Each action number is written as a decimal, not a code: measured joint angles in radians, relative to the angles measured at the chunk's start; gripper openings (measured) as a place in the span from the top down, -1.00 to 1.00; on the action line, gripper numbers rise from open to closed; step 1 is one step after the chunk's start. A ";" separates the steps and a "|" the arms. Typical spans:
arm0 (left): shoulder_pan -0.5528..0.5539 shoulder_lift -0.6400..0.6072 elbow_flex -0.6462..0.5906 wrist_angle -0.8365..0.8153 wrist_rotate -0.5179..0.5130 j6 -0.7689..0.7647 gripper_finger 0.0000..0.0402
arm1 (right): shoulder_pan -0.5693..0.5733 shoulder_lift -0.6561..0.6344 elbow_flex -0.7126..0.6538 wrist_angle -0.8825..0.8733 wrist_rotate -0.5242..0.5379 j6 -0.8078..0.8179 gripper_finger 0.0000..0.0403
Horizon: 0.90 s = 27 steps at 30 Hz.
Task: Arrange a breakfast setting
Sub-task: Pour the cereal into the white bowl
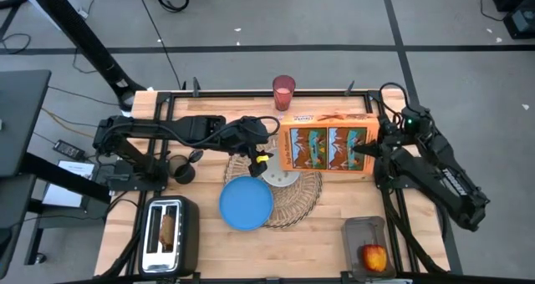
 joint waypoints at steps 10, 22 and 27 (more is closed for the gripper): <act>-0.005 0.000 0.000 -0.043 0.000 -0.007 -0.14 | 0.062 0.083 0.048 -0.006 0.042 -0.048 -0.30; -0.009 -0.010 0.000 -0.052 0.000 -0.025 -0.14 | 0.074 0.076 0.048 -0.009 0.064 -0.066 -0.23; -0.009 -0.036 0.002 -0.052 0.000 -0.031 -0.14 | 0.074 0.040 0.035 -0.037 0.068 -0.068 -0.23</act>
